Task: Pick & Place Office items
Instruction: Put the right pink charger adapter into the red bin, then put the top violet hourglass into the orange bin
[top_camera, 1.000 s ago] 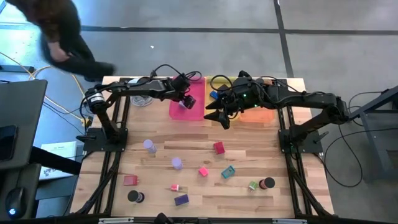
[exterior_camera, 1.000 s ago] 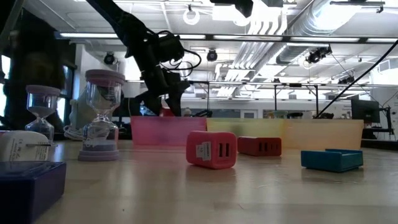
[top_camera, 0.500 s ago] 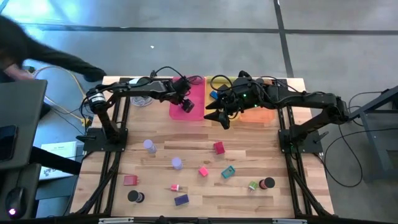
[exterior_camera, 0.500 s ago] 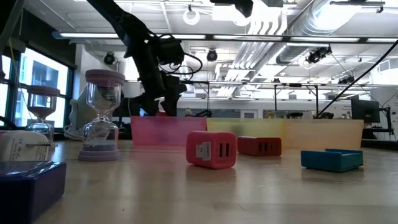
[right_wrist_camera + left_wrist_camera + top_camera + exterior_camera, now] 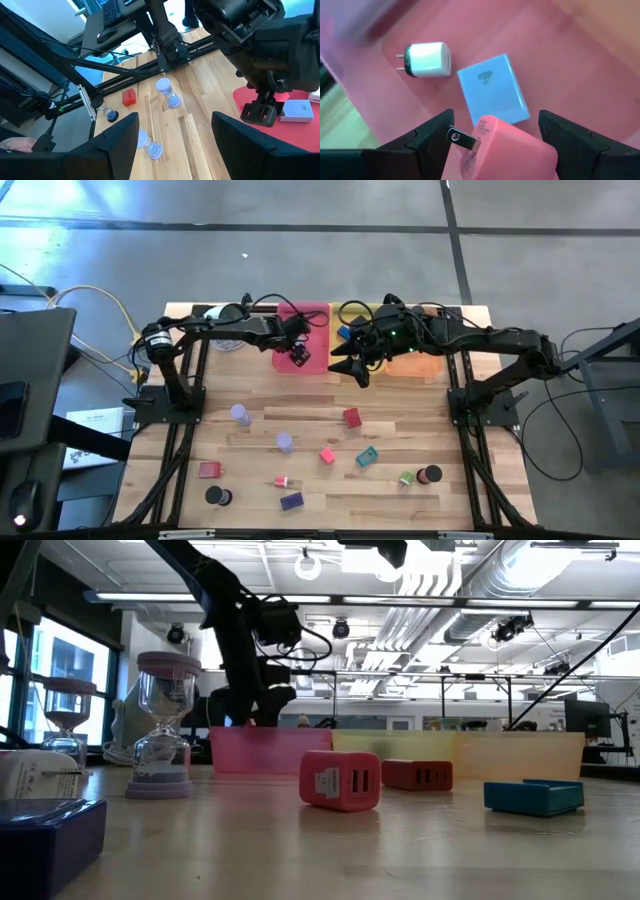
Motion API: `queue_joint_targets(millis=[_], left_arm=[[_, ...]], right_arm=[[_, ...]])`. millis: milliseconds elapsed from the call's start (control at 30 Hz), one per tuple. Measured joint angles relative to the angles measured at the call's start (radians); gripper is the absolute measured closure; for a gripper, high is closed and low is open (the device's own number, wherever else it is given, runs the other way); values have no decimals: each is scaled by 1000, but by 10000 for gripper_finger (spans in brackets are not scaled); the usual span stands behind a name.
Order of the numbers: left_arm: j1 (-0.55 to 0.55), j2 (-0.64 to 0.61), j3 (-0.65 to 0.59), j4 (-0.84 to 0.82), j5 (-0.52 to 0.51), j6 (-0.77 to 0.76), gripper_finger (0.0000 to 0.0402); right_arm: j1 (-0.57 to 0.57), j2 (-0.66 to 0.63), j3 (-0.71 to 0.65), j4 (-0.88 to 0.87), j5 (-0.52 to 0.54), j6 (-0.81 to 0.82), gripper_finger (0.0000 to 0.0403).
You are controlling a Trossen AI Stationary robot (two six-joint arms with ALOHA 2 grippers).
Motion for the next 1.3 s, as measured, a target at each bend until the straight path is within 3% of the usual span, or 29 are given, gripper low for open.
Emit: queue_joint_targets(millis=[200,867,1067,1300], left_arm=[[3,3,0,-13,64,7,126],[-3,-5,0,-64,32,-35,107],[-9,-120,9,-145,56,61,107],[-70,-292,9,-258,167,100,107]], right_arm=[[0,0,0,0,0,-1,163],[0,0,0,0,0,-23,163],[0,0,0,0,0,-30,163],[0,0,0,0,0,-34,163]])
